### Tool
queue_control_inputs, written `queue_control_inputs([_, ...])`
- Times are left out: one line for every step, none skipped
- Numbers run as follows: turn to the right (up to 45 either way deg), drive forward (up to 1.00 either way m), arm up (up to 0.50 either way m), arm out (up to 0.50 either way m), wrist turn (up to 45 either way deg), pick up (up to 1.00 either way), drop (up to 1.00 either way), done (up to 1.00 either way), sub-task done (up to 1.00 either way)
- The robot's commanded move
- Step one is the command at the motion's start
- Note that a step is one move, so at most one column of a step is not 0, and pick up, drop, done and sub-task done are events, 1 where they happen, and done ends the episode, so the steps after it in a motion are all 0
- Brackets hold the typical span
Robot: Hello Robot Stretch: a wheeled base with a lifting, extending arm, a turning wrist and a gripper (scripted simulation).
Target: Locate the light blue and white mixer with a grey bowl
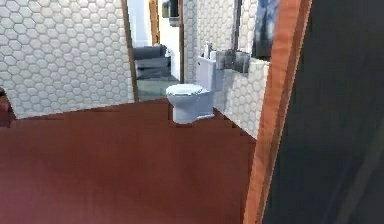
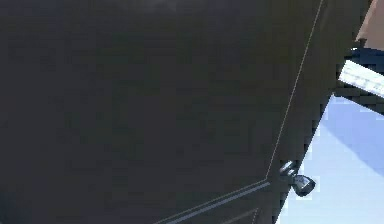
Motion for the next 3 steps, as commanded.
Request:
queue_control_inputs([-15.0, 0.00, 0.00, 0.00, 0.0, 0.00, 0.00, 0.00, 0.00])
queue_control_inputs([0.0, 1.00, 0.00, 0.00, 0.0, 0.00, 0.00, 0.00, 0.00])
queue_control_inputs([0.0, 1.00, 0.00, 0.00, 0.0, 0.00, 0.00, 0.00, 0.00])
